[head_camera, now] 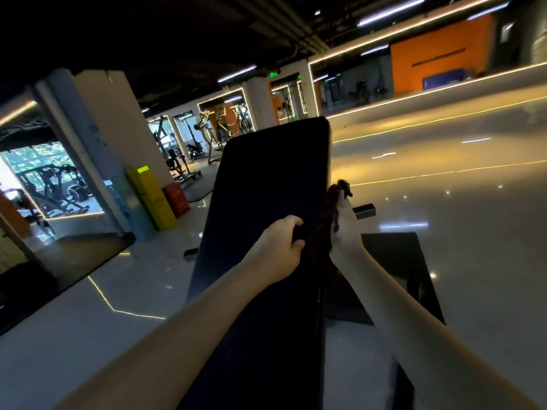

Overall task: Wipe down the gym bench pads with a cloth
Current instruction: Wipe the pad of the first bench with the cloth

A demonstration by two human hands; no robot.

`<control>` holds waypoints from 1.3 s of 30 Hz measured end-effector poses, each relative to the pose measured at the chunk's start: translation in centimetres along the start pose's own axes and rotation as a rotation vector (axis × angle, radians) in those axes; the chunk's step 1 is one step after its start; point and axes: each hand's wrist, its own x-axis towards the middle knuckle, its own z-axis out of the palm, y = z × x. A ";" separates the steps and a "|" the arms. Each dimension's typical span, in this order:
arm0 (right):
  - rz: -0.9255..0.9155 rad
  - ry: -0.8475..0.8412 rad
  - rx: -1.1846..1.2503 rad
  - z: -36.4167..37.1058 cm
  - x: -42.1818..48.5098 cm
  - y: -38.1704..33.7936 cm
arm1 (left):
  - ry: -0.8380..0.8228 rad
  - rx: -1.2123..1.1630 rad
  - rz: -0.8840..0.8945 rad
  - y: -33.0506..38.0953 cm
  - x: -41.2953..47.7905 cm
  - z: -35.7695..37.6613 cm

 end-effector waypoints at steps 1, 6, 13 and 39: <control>0.050 -0.013 0.091 0.5 0.2 -1.1 | 0.003 -0.052 -0.027 0.3 0.7 -0.6; 0.206 0.021 0.309 1.9 1.0 -5.3 | 0.063 -0.294 -0.096 2.4 4.1 -3.6; 0.294 -0.081 0.343 3.2 1.8 -9.3 | 0.080 -0.703 -0.219 4.0 5.5 -6.9; 0.348 -0.476 0.094 -0.6 0.9 -17.3 | 0.089 -0.519 -0.168 8.4 5.1 -15.2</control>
